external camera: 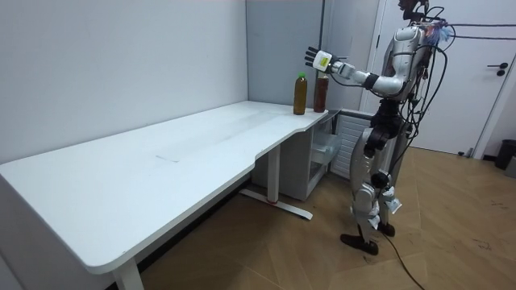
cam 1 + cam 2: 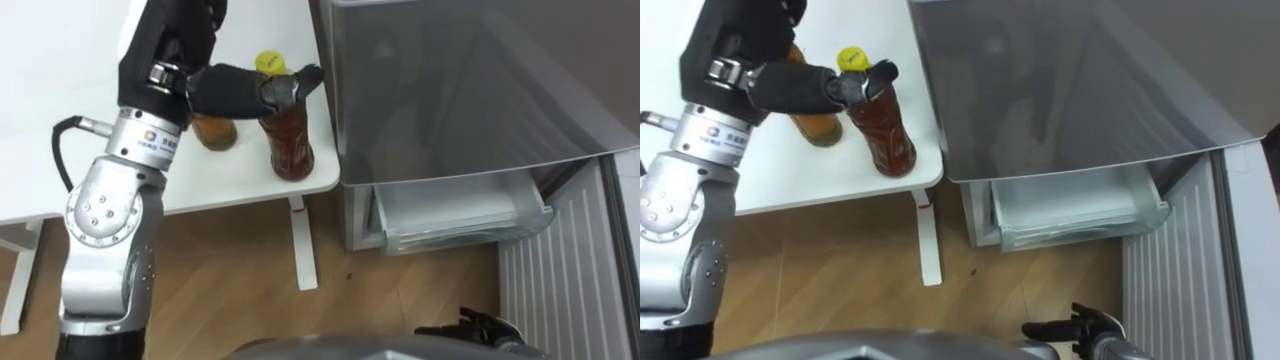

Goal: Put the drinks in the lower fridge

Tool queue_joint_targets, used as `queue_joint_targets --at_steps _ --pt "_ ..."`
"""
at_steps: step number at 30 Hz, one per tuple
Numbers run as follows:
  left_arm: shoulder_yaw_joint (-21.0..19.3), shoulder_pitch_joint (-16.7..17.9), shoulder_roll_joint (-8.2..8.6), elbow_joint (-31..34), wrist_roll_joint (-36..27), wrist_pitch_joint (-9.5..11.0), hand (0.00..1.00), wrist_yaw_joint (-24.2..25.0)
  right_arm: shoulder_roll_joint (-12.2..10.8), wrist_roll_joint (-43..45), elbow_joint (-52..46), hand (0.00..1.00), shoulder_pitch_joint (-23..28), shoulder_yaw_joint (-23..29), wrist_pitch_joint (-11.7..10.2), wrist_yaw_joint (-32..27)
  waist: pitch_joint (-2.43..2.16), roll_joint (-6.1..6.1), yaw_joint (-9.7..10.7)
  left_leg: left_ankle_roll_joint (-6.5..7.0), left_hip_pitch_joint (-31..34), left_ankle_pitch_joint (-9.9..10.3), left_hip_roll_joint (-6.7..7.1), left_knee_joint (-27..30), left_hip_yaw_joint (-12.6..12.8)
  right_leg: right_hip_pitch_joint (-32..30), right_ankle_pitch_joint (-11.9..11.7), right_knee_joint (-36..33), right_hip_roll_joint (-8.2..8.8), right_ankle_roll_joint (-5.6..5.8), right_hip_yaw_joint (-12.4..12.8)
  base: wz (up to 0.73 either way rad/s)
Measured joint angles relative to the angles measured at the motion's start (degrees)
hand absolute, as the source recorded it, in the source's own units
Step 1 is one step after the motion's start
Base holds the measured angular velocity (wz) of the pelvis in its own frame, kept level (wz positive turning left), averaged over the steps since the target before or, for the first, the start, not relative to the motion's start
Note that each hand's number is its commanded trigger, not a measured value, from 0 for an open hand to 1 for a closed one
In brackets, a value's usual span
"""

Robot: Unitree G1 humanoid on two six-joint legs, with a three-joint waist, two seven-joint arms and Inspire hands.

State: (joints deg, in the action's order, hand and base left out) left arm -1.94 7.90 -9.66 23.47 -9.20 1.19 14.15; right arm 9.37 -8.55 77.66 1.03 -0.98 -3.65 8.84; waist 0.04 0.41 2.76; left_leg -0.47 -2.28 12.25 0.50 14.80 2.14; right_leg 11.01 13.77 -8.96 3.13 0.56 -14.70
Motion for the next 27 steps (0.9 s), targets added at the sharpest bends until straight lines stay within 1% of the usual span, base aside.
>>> queue_joint_targets --at_steps 1,2,7,12,14,16,18,22,24,27 --pt "0.0 0.1 0.0 0.0 0.1 0.0 0.0 0.0 0.0 0.0 -0.1 0.0 0.0 0.0 0.0 0.0 0.0 0.01 0.0 0.0 0.0 0.0 0.0 0.0 0.0 0.0 0.0 0.0 0.01 0.0 0.0 0.0" --pt "0.0 0.1 0.0 0.0 0.1 0.0 0.0 0.0 0.0 0.0 -0.1 0.0 0.0 0.0 0.0 0.0 0.1 -0.18 0.0 0.0 0.1 0.0 0.0 0.0 0.0 0.0 0.0 0.0 0.02 0.0 -0.1 0.0" --pt "-0.1 0.2 -0.01 0.0 0.2 0.0 0.0 0.0 0.0 0.0 -0.4 0.0 0.2 0.0 0.0 0.0 0.05 -0.11 -0.1 0.0 0.2 0.0 0.01 0.0 -0.2 0.0 0.0 0.0 0.02 0.0 -0.4 0.02" --pt "0.0 0.7 -0.04 -0.8 0.5 -0.1 0.0 0.0 0.0 0.1 -0.7 0.0 0.2 -0.1 0.1 0.1 0.12 -0.26 -0.1 0.0 0.2 0.0 0.03 0.0 -0.3 0.0 0.0 0.0 0.04 0.0 -0.5 0.0" --pt "0.1 0.7 -0.04 -1.7 1.0 -0.2 0.0 0.1 0.0 0.1 -1.1 0.0 0.3 -0.2 0.1 0.1 0.12 -0.28 -0.1 0.0 0.1 0.0 0.05 0.0 -0.3 0.1 0.0 0.0 0.04 0.0 -0.6 0.0" --pt "0.1 1.0 -0.04 -2.2 1.0 -0.9 0.0 0.1 0.0 0.1 -1.5 0.0 0.4 -0.6 0.1 0.1 0.13 -0.34 -0.1 0.0 0.1 0.0 0.05 0.0 -0.3 0.1 0.0 0.0 0.04 0.0 -0.6 0.0" --pt "0.1 1.5 -0.03 -2.2 1.0 -1.0 0.0 0.1 0.0 0.1 -1.5 0.0 0.4 -0.6 0.1 0.1 0.13 -0.42 -0.1 0.0 0.1 0.0 0.05 0.0 -0.3 0.1 0.0 0.0 0.04 0.0 -0.6 0.0" --pt "0.1 2.5 -0.03 -2.2 1.0 -1.0 0.0 0.2 0.0 0.6 -1.5 0.0 0.4 -0.7 0.1 0.2 0.1 -0.72 -0.1 0.01 0.1 0.0 0.06 0.0 -0.3 0.1 0.0 0.0 0.05 0.0 -0.5 0.0" --pt "0.2 3.0 -0.03 -2.2 1.0 -1.0 0.0 0.2 0.0 0.9 -1.6 0.0 0.4 -0.9 0.1 0.6 0.18 -0.89 0.0 0.01 0.0 0.0 0.06 0.0 -0.4 0.2 0.0 0.0 0.04 0.0 -0.5 0.0" --pt "0.6 3.1 -0.03 -3.5 1.0 -1.0 0.0 0.2 0.0 0.9 -1.6 0.0 0.3 -1.1 0.2 0.7 0.2 -1.15 -0.1 0.02 0.1 0.0 0.08 0.0 -0.4 0.2 0.0 0.0 0.05 0.0 -0.5 0.0"
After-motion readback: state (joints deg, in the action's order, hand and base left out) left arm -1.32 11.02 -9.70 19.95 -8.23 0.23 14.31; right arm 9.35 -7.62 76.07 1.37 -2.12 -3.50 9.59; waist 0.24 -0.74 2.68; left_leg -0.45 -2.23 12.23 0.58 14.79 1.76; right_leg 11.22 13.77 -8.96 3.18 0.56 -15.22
